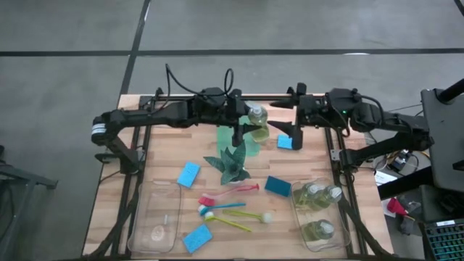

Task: Pick & Place Kitchen Sink Supplies
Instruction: Put the yellow soap dispenser into the right transparent bin, then put the left green dish brush into the left transparent bin

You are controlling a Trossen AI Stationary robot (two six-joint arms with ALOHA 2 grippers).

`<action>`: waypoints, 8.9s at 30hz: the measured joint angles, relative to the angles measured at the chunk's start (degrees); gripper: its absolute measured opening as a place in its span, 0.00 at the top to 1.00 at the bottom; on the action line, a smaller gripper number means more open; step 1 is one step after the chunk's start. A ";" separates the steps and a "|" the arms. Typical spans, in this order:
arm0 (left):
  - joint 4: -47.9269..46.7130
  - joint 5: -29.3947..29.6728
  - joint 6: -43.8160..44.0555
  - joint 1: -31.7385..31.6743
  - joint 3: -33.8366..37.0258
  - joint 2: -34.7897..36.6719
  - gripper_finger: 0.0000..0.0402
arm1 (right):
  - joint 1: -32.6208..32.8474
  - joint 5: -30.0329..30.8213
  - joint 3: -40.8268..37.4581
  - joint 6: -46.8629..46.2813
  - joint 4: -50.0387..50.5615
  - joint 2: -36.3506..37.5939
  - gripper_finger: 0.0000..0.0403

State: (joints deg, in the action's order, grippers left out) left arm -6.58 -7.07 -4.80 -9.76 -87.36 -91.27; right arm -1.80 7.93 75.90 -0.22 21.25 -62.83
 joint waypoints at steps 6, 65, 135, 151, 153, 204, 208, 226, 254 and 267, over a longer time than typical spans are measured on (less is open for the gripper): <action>0.24 -0.18 0.23 0.47 -0.21 -0.04 0.47 | -1.50 -2.41 2.28 -0.84 0.59 -3.47 0.31; -0.29 1.75 1.49 1.22 -0.04 1.26 0.25 | -4.74 -7.83 3.21 -2.69 2.54 -6.60 0.73; -9.79 4.13 5.44 1.25 6.10 10.78 0.24 | 19.64 -61.38 -6.08 -6.45 15.13 25.71 0.73; -9.69 4.20 5.54 1.27 6.63 10.76 0.24 | 47.69 -33.68 -14.58 -5.72 6.15 23.68 0.73; -9.75 4.18 5.63 1.27 7.04 10.76 0.24 | 52.21 -28.12 -15.28 -5.18 5.56 22.99 0.73; -6.65 4.13 6.49 2.64 7.92 10.69 0.24 | 73.18 21.82 -28.59 -28.17 -4.46 2.63 0.71; -6.61 4.13 6.97 2.64 7.92 10.69 0.24 | 73.20 20.32 -28.98 -32.25 -3.26 2.23 0.66; -6.76 4.15 6.87 2.71 7.92 10.69 0.24 | 72.80 21.49 -25.05 -26.54 -4.34 5.04 0.54; -15.85 3.12 5.70 10.11 7.89 11.73 0.24 | 65.36 50.11 -17.95 6.40 -18.86 4.36 0.61; -14.33 12.30 4.56 24.26 8.03 13.15 0.25 | 51.11 41.67 -18.03 2.93 -22.40 -2.02 0.63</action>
State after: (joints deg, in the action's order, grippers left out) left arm -20.91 5.23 -0.24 14.50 -79.32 -78.12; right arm 49.30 49.60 57.87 2.70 -1.16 -64.84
